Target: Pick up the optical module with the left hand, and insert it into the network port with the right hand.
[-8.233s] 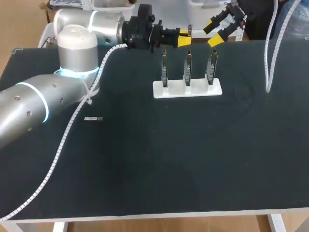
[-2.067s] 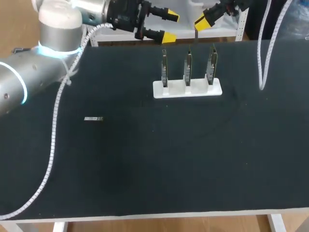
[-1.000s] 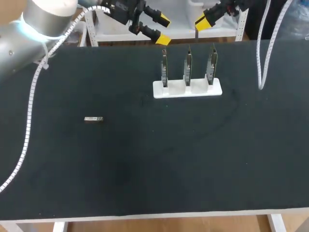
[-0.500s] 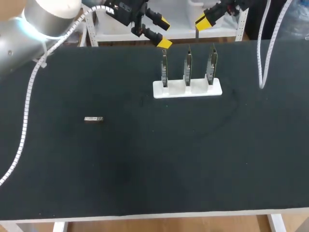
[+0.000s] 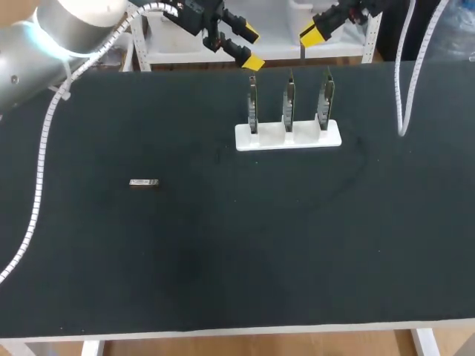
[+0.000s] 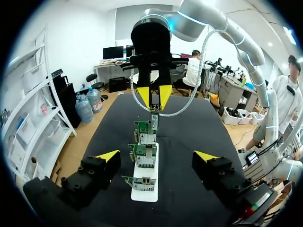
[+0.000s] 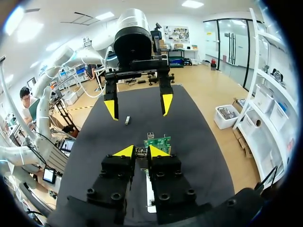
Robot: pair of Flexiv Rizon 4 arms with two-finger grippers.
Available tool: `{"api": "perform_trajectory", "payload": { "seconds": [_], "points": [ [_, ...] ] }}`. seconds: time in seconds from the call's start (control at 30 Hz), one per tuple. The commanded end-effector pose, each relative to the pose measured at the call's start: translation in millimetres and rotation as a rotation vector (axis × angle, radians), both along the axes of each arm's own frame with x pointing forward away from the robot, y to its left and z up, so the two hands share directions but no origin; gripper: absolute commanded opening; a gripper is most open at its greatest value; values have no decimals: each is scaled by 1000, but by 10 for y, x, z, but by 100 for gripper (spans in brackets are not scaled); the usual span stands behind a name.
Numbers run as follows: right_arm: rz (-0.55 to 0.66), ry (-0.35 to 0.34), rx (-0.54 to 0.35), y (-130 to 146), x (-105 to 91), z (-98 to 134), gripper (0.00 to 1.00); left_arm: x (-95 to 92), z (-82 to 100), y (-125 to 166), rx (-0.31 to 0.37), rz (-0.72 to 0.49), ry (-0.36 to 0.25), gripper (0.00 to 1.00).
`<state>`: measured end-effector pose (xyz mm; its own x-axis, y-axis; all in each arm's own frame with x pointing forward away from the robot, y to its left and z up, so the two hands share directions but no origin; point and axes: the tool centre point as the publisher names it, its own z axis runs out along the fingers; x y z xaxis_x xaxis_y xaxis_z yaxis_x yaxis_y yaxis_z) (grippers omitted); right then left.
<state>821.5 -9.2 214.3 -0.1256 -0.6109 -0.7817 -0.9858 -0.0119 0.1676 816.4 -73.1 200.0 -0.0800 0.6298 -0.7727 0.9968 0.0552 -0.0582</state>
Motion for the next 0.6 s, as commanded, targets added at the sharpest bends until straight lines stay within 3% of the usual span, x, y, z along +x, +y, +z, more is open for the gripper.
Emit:
{"api": "perform_trajectory", "payload": {
  "seconds": [0.03,0.6],
  "points": [
    [6,5,0,3,24,-1,0,-19,-17,-16,-5,15,-2,100],
    [17,7,-9,-9,28,-13,0,8,-7,24,14,78,-17,100]
  ]
}}
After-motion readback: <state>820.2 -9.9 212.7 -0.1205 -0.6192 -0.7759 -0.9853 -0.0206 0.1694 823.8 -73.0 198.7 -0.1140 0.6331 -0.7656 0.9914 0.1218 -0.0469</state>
